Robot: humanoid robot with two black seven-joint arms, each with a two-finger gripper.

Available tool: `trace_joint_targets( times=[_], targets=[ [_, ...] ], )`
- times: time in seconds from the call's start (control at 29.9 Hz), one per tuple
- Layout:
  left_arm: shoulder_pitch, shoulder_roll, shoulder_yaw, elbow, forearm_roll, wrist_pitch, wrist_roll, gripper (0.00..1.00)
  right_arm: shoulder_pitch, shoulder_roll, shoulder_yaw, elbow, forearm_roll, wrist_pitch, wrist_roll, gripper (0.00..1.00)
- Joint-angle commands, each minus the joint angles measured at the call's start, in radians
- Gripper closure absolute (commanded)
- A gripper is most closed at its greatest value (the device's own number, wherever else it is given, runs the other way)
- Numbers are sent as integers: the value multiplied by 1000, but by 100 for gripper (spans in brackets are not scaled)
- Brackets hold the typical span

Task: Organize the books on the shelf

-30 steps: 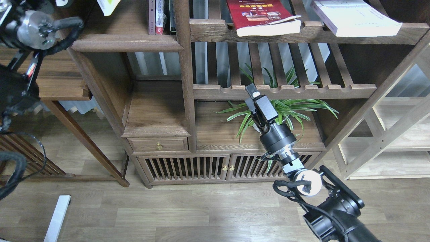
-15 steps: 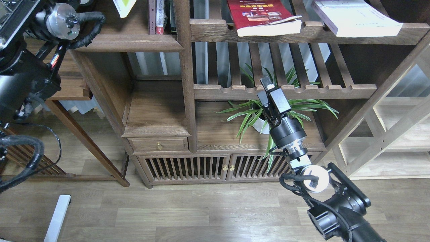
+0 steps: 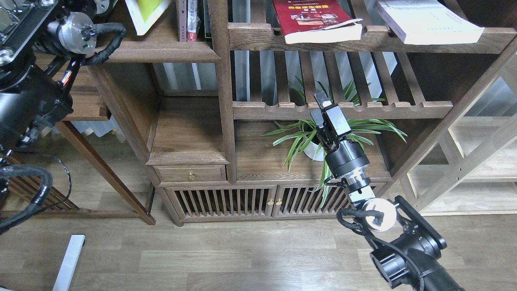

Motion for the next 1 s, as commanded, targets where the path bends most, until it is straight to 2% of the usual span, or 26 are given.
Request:
trace_joint_targets(
  times=[0.0, 0.2, 0.37, 0.63, 0.8, 0.9, 0.97],
  targets=[
    [-2, -5, 1, 22, -1, 0, -25, 80, 0, -10, 5, 1, 1, 1, -1, 5],
    [-7, -18, 19, 47, -31, 0, -56, 80, -3, -17, 5, 1, 1, 3, 1, 5],
    [-37, -42, 38, 87, -62, -1, -111, 89, -5, -27, 5, 1, 1, 21, 1, 5],
    [-105, -50, 101, 171, -127, -20, -159, 88, -6, -27, 5, 1, 1, 23, 1, 5],
    [-116, -62, 118, 205, -130, -38, -168, 84, -6, -28, 5, 1, 1, 24, 1, 5],
    [-119, -85, 119, 231, -130, -38, -201, 84, -6, -33, 5, 1, 1, 26, 1, 5],
    [-120, -100, 121, 242, -131, -38, -209, 84, -6, -34, 5, 1, 1, 32, 1, 5]
  ],
)
